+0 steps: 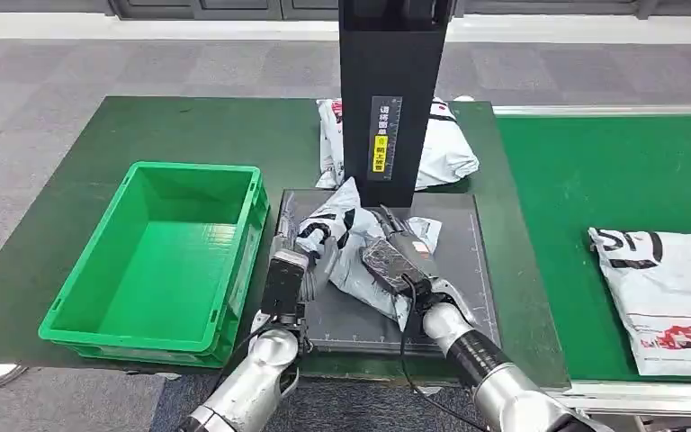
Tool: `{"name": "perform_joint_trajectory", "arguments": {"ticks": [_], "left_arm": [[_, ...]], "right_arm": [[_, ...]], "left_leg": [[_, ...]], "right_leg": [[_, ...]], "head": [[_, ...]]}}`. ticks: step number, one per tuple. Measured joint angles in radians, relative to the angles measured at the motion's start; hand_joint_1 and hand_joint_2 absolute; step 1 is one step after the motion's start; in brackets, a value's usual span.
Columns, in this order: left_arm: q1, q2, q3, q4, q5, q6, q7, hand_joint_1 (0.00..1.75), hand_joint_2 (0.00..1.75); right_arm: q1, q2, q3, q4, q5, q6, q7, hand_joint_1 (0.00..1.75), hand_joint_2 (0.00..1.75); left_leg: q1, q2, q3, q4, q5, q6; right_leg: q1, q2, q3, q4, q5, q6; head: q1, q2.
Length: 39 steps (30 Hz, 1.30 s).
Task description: Moved the parcel from conveyor to table for the left to box.
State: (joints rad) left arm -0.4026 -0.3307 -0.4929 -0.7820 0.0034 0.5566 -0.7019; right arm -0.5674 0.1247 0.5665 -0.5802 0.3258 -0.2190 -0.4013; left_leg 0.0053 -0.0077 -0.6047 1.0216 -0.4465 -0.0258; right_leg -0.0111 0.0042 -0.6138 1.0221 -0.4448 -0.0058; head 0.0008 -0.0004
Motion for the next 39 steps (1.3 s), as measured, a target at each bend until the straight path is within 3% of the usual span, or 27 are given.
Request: {"name": "perform_joint_trajectory", "arguments": {"ticks": [12,18,21,27,34,39], "left_arm": [[0.003,0.006,0.000,-0.010,0.000,0.001,0.000,0.00,1.75],[0.008,0.010,0.000,-0.031,-0.012,0.029,0.000,0.00,1.75],[0.006,0.011,-0.004,-0.039,-0.031,0.054,0.000,0.00,1.75],[-0.050,0.010,-0.055,-0.009,-0.056,0.072,0.000,0.00,1.75],[-0.182,-0.011,-0.132,0.181,-0.064,0.062,0.032,0.00,1.75],[-0.213,-0.022,-0.184,0.283,-0.012,0.059,0.047,0.00,1.75]], "right_arm": [[0.004,0.000,0.000,0.000,-0.001,-0.003,-0.003,0.00,0.00],[0.041,0.000,-0.042,-0.023,-0.109,-0.229,-0.171,0.00,0.00],[0.065,0.002,-0.082,-0.063,-0.180,-0.288,-0.233,0.00,0.00],[0.085,0.011,-0.163,-0.126,-0.345,-0.266,-0.296,0.00,0.00],[0.083,0.018,-0.242,-0.195,-0.423,-0.270,-0.304,0.00,0.00],[0.088,0.027,-0.329,-0.274,-0.442,-0.254,-0.304,0.00,0.00]], "left_leg": [[0.000,0.000,0.000,0.000,0.000,0.000],[0.000,0.000,0.000,0.000,0.000,0.000],[0.000,0.000,0.000,0.000,0.000,0.000],[-0.001,0.000,0.000,0.000,0.000,0.000],[-0.001,0.000,-0.001,0.001,0.002,0.001],[-0.001,0.001,-0.001,0.001,0.001,0.001]], "right_leg": [[0.000,0.000,0.000,0.000,0.000,0.000],[0.000,0.000,0.000,0.000,0.000,0.000],[0.000,0.000,0.000,0.000,0.000,0.000],[0.000,0.000,0.000,0.000,0.000,0.000],[0.000,0.000,-0.001,0.000,0.001,0.001],[0.000,0.000,-0.001,0.000,0.001,0.001]], "head": [[0.000,0.000],[0.000,0.000],[0.000,0.000],[0.000,0.000],[0.000,0.000],[0.000,0.000]]}}
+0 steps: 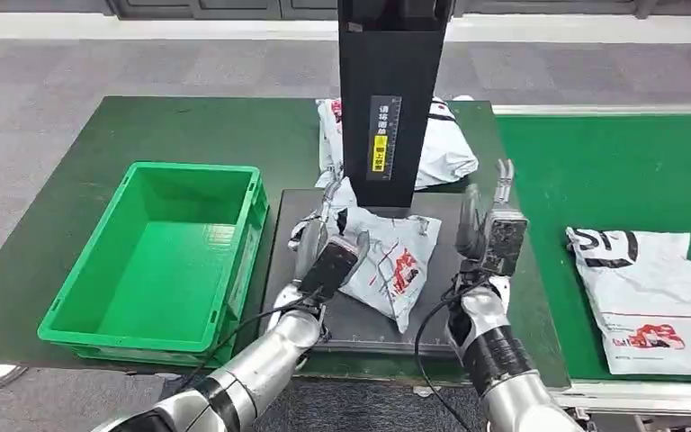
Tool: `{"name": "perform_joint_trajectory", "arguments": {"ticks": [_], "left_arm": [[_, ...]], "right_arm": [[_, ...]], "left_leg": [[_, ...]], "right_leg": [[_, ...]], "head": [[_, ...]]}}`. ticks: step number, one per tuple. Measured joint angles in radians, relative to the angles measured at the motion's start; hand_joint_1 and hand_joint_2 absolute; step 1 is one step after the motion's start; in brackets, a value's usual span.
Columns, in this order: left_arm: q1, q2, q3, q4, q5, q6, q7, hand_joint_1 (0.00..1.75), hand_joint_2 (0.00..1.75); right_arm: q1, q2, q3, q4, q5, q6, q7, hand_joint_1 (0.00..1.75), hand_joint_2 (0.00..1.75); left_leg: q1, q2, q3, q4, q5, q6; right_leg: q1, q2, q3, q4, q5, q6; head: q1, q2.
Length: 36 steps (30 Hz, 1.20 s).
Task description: Moved the parcel from conveyor to table for the left to box.
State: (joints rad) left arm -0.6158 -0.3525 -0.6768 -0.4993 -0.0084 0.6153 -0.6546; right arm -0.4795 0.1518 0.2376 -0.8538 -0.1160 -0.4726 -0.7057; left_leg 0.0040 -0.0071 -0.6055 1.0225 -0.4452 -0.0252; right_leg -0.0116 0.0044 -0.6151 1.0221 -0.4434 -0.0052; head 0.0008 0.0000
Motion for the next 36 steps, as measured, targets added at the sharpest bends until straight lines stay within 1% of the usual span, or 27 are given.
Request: {"name": "perform_joint_trajectory", "arguments": {"ticks": [2,4,6,9,10,11,12,14,15,18,21,23,25,29,31,32,33,35,36], "left_arm": [[-0.015,0.000,-0.013,0.027,0.002,0.008,-0.005,0.00,1.75],[-0.027,-0.004,-0.035,0.056,-0.032,0.009,0.050,0.00,1.75],[-0.038,-0.005,-0.068,0.085,-0.087,-0.011,0.153,0.00,1.75],[-0.063,-0.003,-0.154,0.140,-0.255,-0.102,0.415,0.00,1.75],[-0.067,-0.001,-0.181,0.154,-0.296,-0.138,0.471,0.17,1.75],[-0.072,0.002,-0.209,0.165,-0.340,-0.182,0.529,1.62,1.75],[-0.078,0.005,-0.239,0.177,-0.388,-0.231,0.588,1.75,1.75],[-0.100,0.013,-0.301,0.195,-0.474,-0.324,0.675,1.75,1.75],[-0.111,0.015,-0.334,0.200,-0.501,-0.358,0.698,1.75,1.75],[-0.137,0.029,-0.408,0.213,-0.548,-0.411,0.716,1.75,1.75],[-0.143,0.040,-0.437,0.216,-0.562,-0.396,0.706,1.75,1.75],[-0.142,0.046,-0.442,0.220,-0.543,-0.316,0.676,1.75,1.75],[-0.126,0.055,-0.421,0.220,-0.492,-0.204,0.609,1.75,1.75],[-0.108,0.066,-0.355,0.217,-0.456,-0.067,0.518,1.75,1.75],[-0.087,0.071,-0.310,0.207,-0.462,0.029,0.432,1.75,1.75],[-0.073,0.076,-0.264,0.185,-0.519,0.058,0.391,1.75,1.75],[-0.055,0.081,-0.203,0.152,-0.604,0.072,0.345,1.75,1.75],[-0.020,0.082,-0.024,0.072,-0.792,0.080,0.254,1.75,1.75],[-0.002,0.079,0.094,0.019,-0.901,0.081,0.204,1.75,1.75]], "right_arm": [[0.016,0.001,-0.014,-0.028,0.001,0.007,0.000,0.00,0.00],[0.032,0.003,-0.030,-0.057,0.001,0.009,0.000,0.00,0.00],[0.044,0.006,-0.042,-0.079,0.001,0.012,0.000,0.00,0.00],[0.072,0.006,-0.048,-0.129,-0.001,0.026,0.000,0.00,0.00],[0.081,0.008,-0.048,-0.144,-0.003,0.027,0.000,0.00,0.00],[0.090,0.008,-0.048,-0.160,-0.010,0.030,0.000,0.00,0.00],[0.102,0.008,-0.048,-0.181,-0.015,0.037,0.001,0.00,0.00],[0.121,0.008,-0.048,-0.223,-0.027,0.051,0.003,0.00,0.00],[0.126,0.008,-0.048,-0.237,-0.031,0.057,0.005,0.00,0.00],[0.135,0.008,-0.048,-0.265,-0.040,0.079,0.019,0.00,0.00],[0.141,0.008,-0.048,-0.267,-0.047,0.095,0.027,0.00,0.00],[0.148,0.008,-0.048,-0.267,-0.049,0.105,0.034,0.00,0.00],[0.160,0.008,-0.048,-0.267,-0.048,0.116,0.042,0.00,0.00],[0.181,0.008,-0.048,-0.267,-0.037,0.129,0.052,0.00,0.00],[0.188,0.008,-0.048,-0.267,-0.030,0.135,0.054,0.00,0.00],[0.191,0.008,-0.048,-0.266,-0.029,0.138,0.055,0.00,0.00],[0.195,0.007,-0.048,-0.265,-0.029,0.143,0.054,0.00,0.00],[0.202,0.007,-0.050,-0.255,-0.029,0.152,0.052,0.00,0.00],[0.205,0.007,-0.052,-0.248,-0.027,0.153,0.051,0.00,0.00]], "left_leg": [[0.000,0.000,0.000,0.000,0.000,0.000],[0.000,0.000,0.000,0.000,0.000,0.000],[0.000,0.000,0.000,0.000,0.000,0.000],[0.000,0.000,0.000,0.000,0.000,0.000],[0.000,0.000,0.000,0.000,0.000,0.000],[0.000,0.000,0.000,0.000,0.000,0.000],[0.000,-0.001,0.000,0.000,0.000,0.000],[0.000,-0.003,0.001,0.000,0.000,0.000],[0.000,-0.003,0.002,-0.001,0.000,0.000],[0.000,-0.003,0.008,-0.001,-0.002,0.001],[0.000,-0.003,0.013,-0.002,-0.004,0.002],[0.000,-0.003,0.014,-0.002,-0.004,0.002],[0.000,-0.002,0.014,-0.001,-0.003,0.001],[0.000,-0.002,0.013,-0.001,-0.002,0.001],[0.000,-0.002,0.013,-0.001,-0.001,0.000],[0.000,-0.001,0.012,-0.001,-0.001,0.000],[0.000,-0.001,0.011,-0.001,-0.001,0.000],[0.000,-0.001,0.008,-0.001,-0.001,0.000],[0.000,0.000,0.007,-0.001,-0.001,0.000]], "right_leg": [[0.000,0.000,0.000,0.000,0.000,0.000],[0.000,0.000,0.000,0.000,0.000,0.000],[0.000,0.000,0.000,0.000,0.000,0.000],[0.000,0.000,0.000,0.000,0.000,0.000],[0.000,0.000,0.000,0.000,0.000,0.000],[0.000,0.000,0.000,0.000,0.000,0.000],[0.000,-0.001,0.001,0.000,0.000,0.000],[0.000,-0.003,0.003,0.000,0.000,0.000],[0.000,-0.003,0.005,0.000,-0.001,0.001],[0.000,-0.003,0.011,-0.001,-0.003,0.002],[-0.001,-0.003,0.016,-0.001,-0.003,0.002],[-0.001,-0.003,0.016,-0.001,-0.003,0.002],[-0.001,-0.002,0.016,-0.001,-0.002,0.002],[-0.001,-0.003,0.014,-0.001,-0.002,0.002],[-0.001,-0.001,0.013,-0.001,-0.002,0.002],[-0.001,-0.001,0.011,-0.001,-0.002,0.002],[-0.001,0.000,0.011,-0.001,-0.002,0.002],[-0.001,0.000,0.008,0.000,-0.002,0.002],[-0.001,0.000,0.007,0.000,-0.002,0.002]], "head": [[0.000,0.000],[0.000,0.000],[0.000,0.000],[0.000,0.000],[0.000,0.000],[0.000,0.000],[0.000,0.000],[0.000,0.000],[0.000,0.000],[0.000,0.000],[0.000,0.000],[0.000,0.000],[0.000,0.000],[0.000,0.000],[0.000,0.000],[0.000,0.000],[0.000,0.000],[0.000,0.000],[0.000,0.000]]}}
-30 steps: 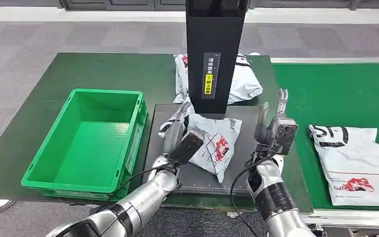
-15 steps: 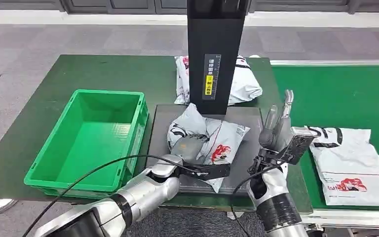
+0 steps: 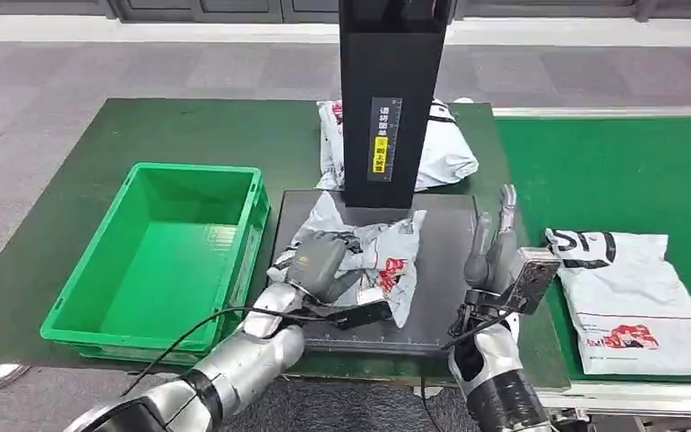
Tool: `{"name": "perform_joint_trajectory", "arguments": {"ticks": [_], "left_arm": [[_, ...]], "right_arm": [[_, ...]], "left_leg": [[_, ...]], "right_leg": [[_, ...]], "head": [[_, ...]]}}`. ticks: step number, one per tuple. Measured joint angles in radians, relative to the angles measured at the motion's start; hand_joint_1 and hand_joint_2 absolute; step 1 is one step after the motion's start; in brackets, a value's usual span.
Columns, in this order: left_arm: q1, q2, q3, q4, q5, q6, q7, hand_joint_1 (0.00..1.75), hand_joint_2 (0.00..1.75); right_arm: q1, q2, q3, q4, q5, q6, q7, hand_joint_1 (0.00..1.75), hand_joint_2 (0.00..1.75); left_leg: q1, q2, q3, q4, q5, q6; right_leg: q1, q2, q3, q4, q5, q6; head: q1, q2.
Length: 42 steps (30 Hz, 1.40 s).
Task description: Moved the parcel from conveyor to table for the left to box.
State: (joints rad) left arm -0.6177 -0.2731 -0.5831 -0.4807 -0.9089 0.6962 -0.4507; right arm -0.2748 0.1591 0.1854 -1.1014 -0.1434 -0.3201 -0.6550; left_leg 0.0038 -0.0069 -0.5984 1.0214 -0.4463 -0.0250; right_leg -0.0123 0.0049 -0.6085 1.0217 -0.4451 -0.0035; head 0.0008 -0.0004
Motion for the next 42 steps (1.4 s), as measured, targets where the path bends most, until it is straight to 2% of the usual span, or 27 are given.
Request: {"name": "perform_joint_trajectory", "arguments": {"ticks": [2,5,9,14,21,22,24,28,29,32,33,34,35,37,39,42], "left_arm": [[0.022,-0.003,0.205,-0.096,-0.103,0.001,-0.056,1.75,1.75],[0.048,-0.010,0.390,-0.187,-0.150,0.002,-0.106,1.75,1.75],[0.084,-0.039,0.660,-0.393,-0.268,0.002,-0.238,1.75,1.75],[0.116,-0.053,0.858,-0.605,-0.339,0.002,-0.246,1.75,1.75],[0.172,-0.055,1.025,-0.827,-0.430,0.002,-0.248,1.75,1.75],[0.180,-0.054,1.052,-0.852,-0.447,0.002,-0.248,0.00,1.75],[0.203,-0.053,1.103,-0.894,-0.466,0.002,-0.231,0.00,1.75],[0.239,-0.027,1.114,-0.868,-0.507,0.001,-0.076,0.00,1.75],[0.237,-0.015,1.104,-0.829,-0.497,0.000,-0.025,0.00,0.00],[0.232,0.056,0.997,-0.648,-0.433,0.000,0.090,0.00,0.00],[0.249,0.096,0.970,-0.632,-0.370,0.001,0.154,0.00,0.00],[0.254,0.110,0.929,-0.617,-0.279,0.001,0.242,0.00,0.00],[0.245,0.124,0.881,-0.591,-0.220,0.000,0.310,0.00,0.00],[0.229,0.171,0.736,-0.535,-0.170,0.001,0.313,0.00,0.00],[0.227,0.192,0.619,-0.506,-0.165,0.000,0.281,0.00,0.00],[0.213,0.213,0.530,-0.476,-0.135,0.000,0.250,0.00,0.00]], "right_arm": [[0.009,0.000,-0.003,0.014,0.003,0.003,-0.003,0.00,0.00],[0.019,-0.003,-0.010,0.025,0.003,0.003,-0.008,0.00,0.00],[0.041,-0.011,-0.020,0.028,-0.013,-0.012,-0.017,0.00,0.00],[0.090,-0.026,-0.039,0.015,-0.027,-0.026,-0.016,0.00,0.00],[0.159,-0.046,-0.044,-0.032,-0.046,-0.025,-0.013,0.00,0.00],[0.167,-0.050,-0.045,-0.039,-0.048,-0.024,-0.013,0.00,0.00],[0.178,-0.054,-0.045,-0.051,-0.055,-0.024,-0.014,0.00,0.00],[0.182,-0.058,-0.061,-0.064,-0.061,-0.022,-0.011,0.00,0.00],[0.182,-0.059,-0.062,-0.066,-0.061,-0.023,-0.008,0.00,0.00],[0.176,-0.059,-0.070,-0.072,-0.059,-0.018,-0.005,0.00,0.00],[0.173,-0.061,-0.071,-0.071,-0.054,-0.016,-0.005,0.00,0.00],[0.169,-0.061,-0.072,-0.071,-0.050,-0.008,-0.003,0.00,0.00],[0.170,-0.061,-0.072,-0.071,-0.045,-0.002,-0.001,0.00,0.00],[0.168,-0.068,-0.076,-0.071,-0.042,0.003,0.004,0.00,0.00],[0.158,-0.069,-0.078,-0.071,-0.038,0.010,0.004,0.00,0.00],[0.149,-0.071,-0.079,-0.071,-0.037,0.016,0.004,0.00,0.00]], "left_leg": [[0.000,0.003,-0.001,0.000,0.000,0.000],[0.000,0.004,-0.002,0.000,-0.001,-0.001],[0.000,0.004,-0.003,0.000,-0.001,-0.001],[0.000,0.004,-0.004,0.000,-0.001,-0.001],[0.000,0.003,-0.006,0.000,-0.001,-0.001],[0.000,0.003,-0.006,0.000,-0.001,-0.001],[0.000,0.003,-0.006,0.000,-0.001,-0.001],[0.000,0.002,-0.006,0.000,-0.001,-0.001],[0.000,0.002,-0.006,0.000,-0.001,-0.001],[0.000,0.000,-0.009,0.000,0.000,0.000],[0.001,0.002,-0.006,0.000,0.001,-0.002],[0.001,0.008,-0.007,0.001,0.001,-0.003],[-0.001,0.009,-0.007,0.001,0.002,-0.003],[-0.001,0.001,-0.008,0.000,0.001,0.001],[-0.001,-0.007,-0.007,0.000,0.003,0.002],[-0.001,-0.007,-0.005,-0.001,0.003,0.002]], "right_leg": [[0.000,0.003,-0.002,0.000,0.000,0.000],[0.000,0.005,-0.004,0.000,0.000,0.000],[0.001,0.004,-0.005,0.000,0.000,0.000],[0.001,0.004,-0.005,0.000,0.000,-0.001],[0.001,0.004,-0.007,0.000,0.000,-0.001],[0.001,0.004,-0.007,0.000,0.000,-0.001],[0.001,0.004,-0.007,0.000,0.000,-0.001],[0.001,0.001,-0.008,0.000,0.000,0.000],[0.001,0.001,-0.007,0.000,0.000,0.000],[0.001,-0.001,-0.005,0.000,0.000,-0.001],[0.003,0.000,-0.008,0.000,0.001,-0.002],[0.003,0.008,-0.012,0.000,0.004,-0.005],[0.001,0.010,-0.012,0.000,0.006,-0.003],[-0.001,0.003,-0.008,0.001,0.001,0.003],[-0.001,-0.005,-0.005,0.001,0.000,0.002],[-0.003,-0.005,-0.002,0.001,0.000,0.002]], "head": [[0.000,0.000],[0.000,0.000],[0.000,0.000],[0.000,0.000],[0.000,0.000],[0.000,0.000],[0.000,0.000],[0.000,0.000],[0.000,0.000],[0.000,0.000],[0.001,0.000],[0.000,0.000],[0.000,0.000],[-0.001,0.000],[0.000,0.000],[0.000,0.000]]}}
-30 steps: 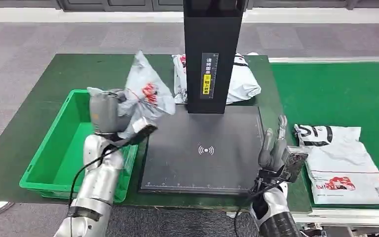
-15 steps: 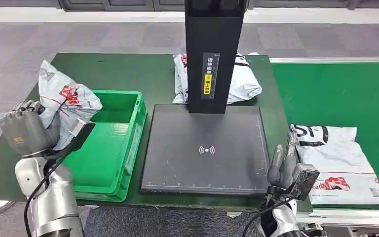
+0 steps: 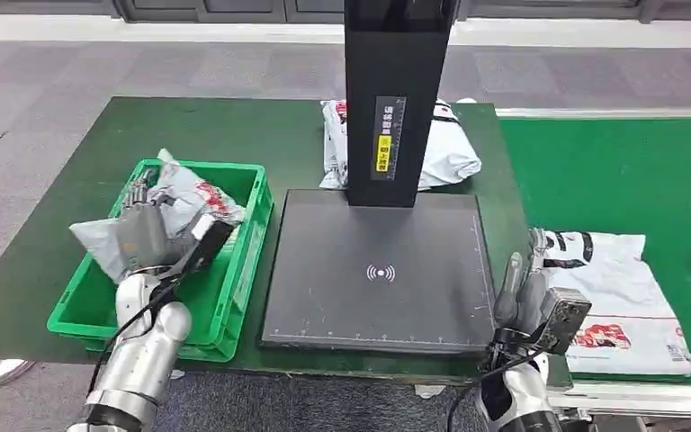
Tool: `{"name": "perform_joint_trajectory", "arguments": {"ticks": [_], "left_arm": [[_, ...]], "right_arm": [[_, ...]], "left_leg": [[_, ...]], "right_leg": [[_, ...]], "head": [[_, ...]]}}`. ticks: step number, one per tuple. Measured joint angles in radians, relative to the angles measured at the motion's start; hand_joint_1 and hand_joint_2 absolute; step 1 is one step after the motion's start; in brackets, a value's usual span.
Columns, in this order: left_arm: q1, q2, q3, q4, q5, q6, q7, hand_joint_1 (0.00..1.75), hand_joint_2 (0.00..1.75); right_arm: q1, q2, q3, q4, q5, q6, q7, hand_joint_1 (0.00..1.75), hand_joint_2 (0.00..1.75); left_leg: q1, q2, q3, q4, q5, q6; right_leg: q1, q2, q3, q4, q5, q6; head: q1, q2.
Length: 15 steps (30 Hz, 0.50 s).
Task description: Moved the parcel from conveyor to table for the left to box.
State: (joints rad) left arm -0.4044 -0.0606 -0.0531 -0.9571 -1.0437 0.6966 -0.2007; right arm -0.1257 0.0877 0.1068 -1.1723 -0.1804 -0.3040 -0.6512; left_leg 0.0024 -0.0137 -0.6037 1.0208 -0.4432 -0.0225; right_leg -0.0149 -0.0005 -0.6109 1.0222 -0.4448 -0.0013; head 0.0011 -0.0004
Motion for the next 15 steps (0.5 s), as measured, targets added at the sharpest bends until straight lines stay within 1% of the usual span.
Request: {"name": "perform_joint_trajectory", "arguments": {"ticks": [5,8,10,12,15], "left_arm": [[-0.001,0.014,-0.058,-0.004,0.150,-0.078,-0.111,0.00,0.00],[-0.002,0.016,-0.075,-0.021,0.310,-0.231,-0.197,0.00,0.00],[-0.002,0.018,-0.084,-0.030,0.369,-0.293,-0.217,0.00,0.00],[-0.001,0.018,-0.090,-0.036,0.393,-0.314,-0.222,0.00,0.00],[-0.002,0.019,-0.090,-0.044,0.490,-0.431,-0.249,0.00,0.00]], "right_arm": [[-0.005,-0.015,0.000,0.009,-0.001,0.017,-0.003,0.00,0.00],[-0.006,-0.027,-0.001,0.013,-0.006,0.021,-0.002,0.00,0.00],[-0.006,-0.034,-0.001,0.015,-0.007,0.030,-0.002,0.00,0.00],[-0.006,-0.039,-0.001,0.017,-0.007,0.035,-0.002,0.00,0.00],[-0.008,-0.048,-0.001,0.019,-0.008,0.039,0.002,0.00,0.00]], "left_leg": [[-0.001,0.000,0.003,0.000,0.000,0.001],[-0.001,-0.001,0.003,0.000,0.001,0.001],[-0.001,-0.001,0.003,0.000,0.001,0.001],[-0.001,-0.001,0.002,0.000,0.001,0.001],[-0.001,-0.001,0.002,0.001,0.001,0.001]], "right_leg": [[-0.001,0.000,0.002,0.000,0.000,0.000],[-0.001,-0.002,0.003,0.000,0.000,0.000],[-0.001,-0.002,0.002,0.000,0.000,0.000],[-0.001,-0.001,0.002,0.000,0.001,0.001],[-0.001,-0.001,0.002,0.000,0.001,0.001]], "head": [[0.000,0.000],[0.000,0.000],[0.000,0.000],[0.000,0.000],[0.000,0.000]]}}
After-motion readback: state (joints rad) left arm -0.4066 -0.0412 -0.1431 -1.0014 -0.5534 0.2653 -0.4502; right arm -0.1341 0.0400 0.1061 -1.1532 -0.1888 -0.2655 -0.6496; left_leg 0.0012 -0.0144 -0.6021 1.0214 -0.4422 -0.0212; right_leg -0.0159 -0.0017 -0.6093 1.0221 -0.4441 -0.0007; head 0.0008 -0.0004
